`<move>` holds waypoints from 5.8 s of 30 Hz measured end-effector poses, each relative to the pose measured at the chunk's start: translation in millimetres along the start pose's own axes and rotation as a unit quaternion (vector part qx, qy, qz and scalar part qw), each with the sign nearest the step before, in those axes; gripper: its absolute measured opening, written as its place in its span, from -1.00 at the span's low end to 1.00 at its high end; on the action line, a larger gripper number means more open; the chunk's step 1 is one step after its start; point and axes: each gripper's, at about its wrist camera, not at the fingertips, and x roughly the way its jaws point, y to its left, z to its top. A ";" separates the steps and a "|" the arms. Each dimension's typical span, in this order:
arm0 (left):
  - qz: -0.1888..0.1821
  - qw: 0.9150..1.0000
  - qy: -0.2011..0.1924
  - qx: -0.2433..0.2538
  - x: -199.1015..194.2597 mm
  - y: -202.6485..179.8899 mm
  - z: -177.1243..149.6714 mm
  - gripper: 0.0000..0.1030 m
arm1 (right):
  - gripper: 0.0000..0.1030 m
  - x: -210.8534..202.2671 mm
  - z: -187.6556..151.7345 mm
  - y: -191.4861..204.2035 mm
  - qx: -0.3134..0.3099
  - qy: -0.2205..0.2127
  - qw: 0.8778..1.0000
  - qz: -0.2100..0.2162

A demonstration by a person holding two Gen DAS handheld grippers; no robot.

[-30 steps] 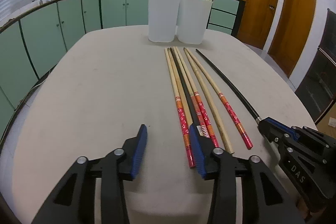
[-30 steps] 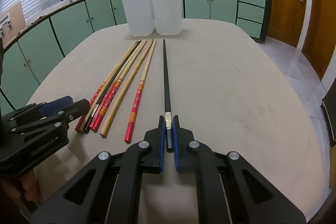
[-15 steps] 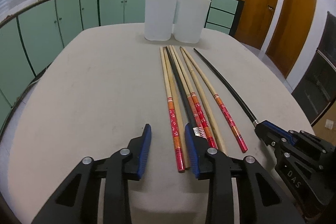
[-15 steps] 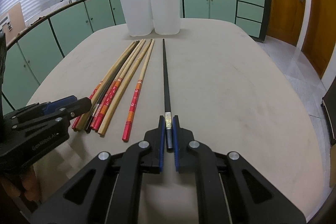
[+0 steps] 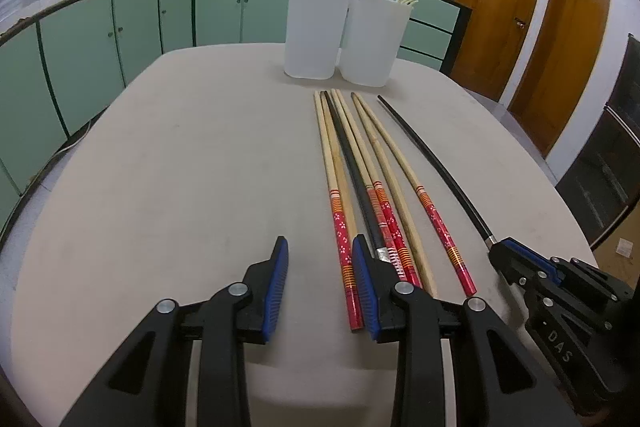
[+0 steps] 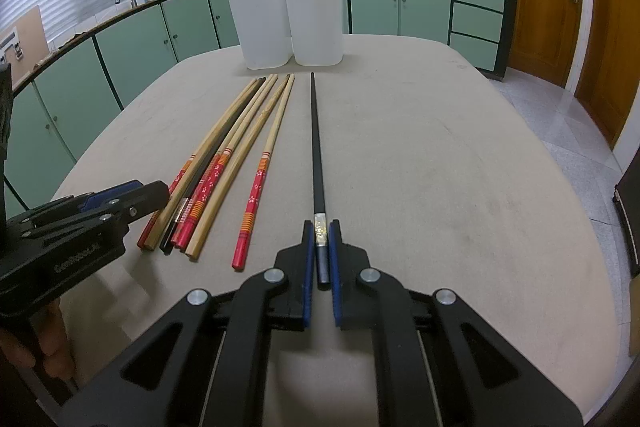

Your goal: Organize utensils

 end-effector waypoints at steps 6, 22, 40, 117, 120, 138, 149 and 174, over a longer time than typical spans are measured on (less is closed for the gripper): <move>0.021 0.999 0.015 0.019 8.2 -7.5 4.5 -0.29 | -0.87 -0.3 -0.3 -0.3 0.000 0.000 1.000 0.000; 0.045 0.999 0.021 -0.020 10.0 10.4 14.4 -0.90 | -0.88 2.4 3.8 -11.6 0.020 0.003 0.999 -0.028; 0.039 0.998 -0.050 -0.011 -30.3 10.1 0.1 -0.58 | -0.49 -35.5 -3.4 -13.4 0.024 -0.078 0.997 0.012; 0.001 0.982 -0.189 0.026 -116.6 -10.0 153.0 -0.90 | -0.89 -86.8 174.0 -32.0 0.003 -0.131 0.990 0.044; -0.007 0.981 -0.190 0.021 -116.3 -5.2 163.2 -0.90 | -0.89 -87.9 194.0 -32.7 0.003 -0.124 0.990 0.062; -0.019 0.956 -0.291 0.033 -157.0 -3.0 259.9 -0.90 | -0.89 -111.5 333.9 -26.4 -0.035 -0.191 0.976 0.102; -0.009 0.957 -0.287 0.042 -83.4 -16.9 316.8 -0.90 | -0.89 -33.5 373.9 -41.7 -0.015 -0.187 0.980 0.069; 0.015 0.970 -0.242 0.029 -96.5 -3.8 185.7 0.00 | 0.41 -82.5 205.8 -41.0 -0.025 -0.239 0.971 -0.001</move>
